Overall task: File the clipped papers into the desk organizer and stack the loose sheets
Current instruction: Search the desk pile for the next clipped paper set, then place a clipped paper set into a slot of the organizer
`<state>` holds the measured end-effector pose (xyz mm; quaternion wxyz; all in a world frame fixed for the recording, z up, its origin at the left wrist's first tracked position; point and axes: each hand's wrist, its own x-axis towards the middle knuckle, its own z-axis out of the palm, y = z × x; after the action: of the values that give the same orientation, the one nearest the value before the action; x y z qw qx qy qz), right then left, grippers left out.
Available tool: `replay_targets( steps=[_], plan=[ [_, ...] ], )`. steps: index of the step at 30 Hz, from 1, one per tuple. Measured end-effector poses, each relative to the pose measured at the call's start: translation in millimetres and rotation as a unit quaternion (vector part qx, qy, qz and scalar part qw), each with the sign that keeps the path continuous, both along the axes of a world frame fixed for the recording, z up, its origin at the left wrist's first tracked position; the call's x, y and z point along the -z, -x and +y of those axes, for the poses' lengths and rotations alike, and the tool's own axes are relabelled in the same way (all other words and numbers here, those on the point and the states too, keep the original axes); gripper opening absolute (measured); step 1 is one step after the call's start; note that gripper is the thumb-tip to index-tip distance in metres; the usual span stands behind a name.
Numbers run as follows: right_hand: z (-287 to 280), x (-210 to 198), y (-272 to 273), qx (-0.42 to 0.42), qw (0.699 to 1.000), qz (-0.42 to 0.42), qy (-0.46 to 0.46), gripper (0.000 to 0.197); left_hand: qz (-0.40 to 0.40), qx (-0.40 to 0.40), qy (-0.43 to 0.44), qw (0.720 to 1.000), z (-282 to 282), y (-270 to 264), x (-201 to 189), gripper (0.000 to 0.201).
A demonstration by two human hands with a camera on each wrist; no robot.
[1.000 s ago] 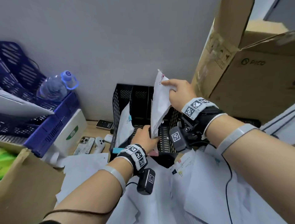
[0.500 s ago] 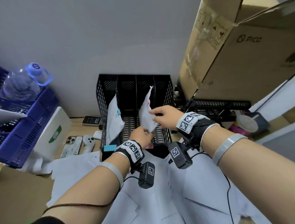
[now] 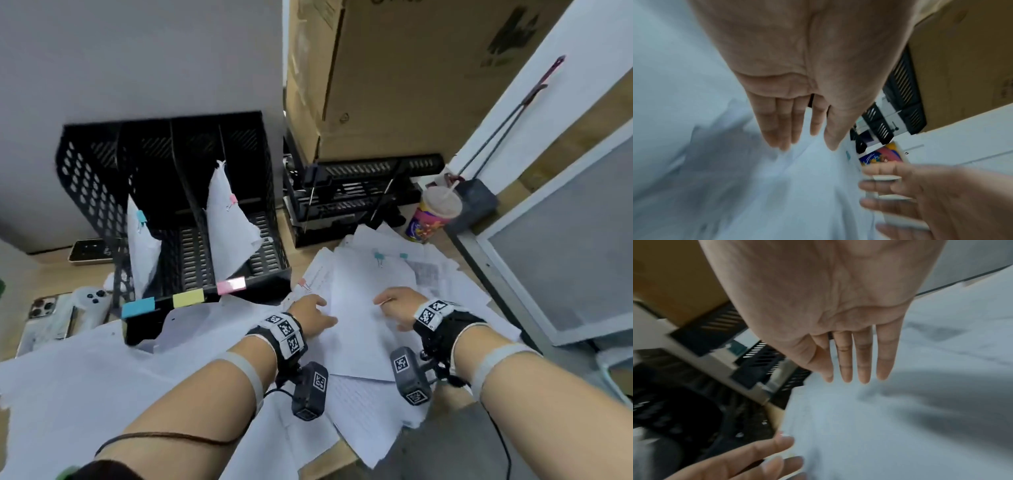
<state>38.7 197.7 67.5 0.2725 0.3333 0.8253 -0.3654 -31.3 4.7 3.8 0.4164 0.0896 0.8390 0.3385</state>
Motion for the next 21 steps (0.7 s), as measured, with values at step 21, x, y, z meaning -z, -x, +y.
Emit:
replay_targets(
  steps=[21],
  plan=[
    [63.5,-31.4,-23.0,0.141,0.959,0.095,0.228,0.082,0.233,-0.012,-0.204,0.951,91.2,-55.6,-65.7,0.049]
  ],
)
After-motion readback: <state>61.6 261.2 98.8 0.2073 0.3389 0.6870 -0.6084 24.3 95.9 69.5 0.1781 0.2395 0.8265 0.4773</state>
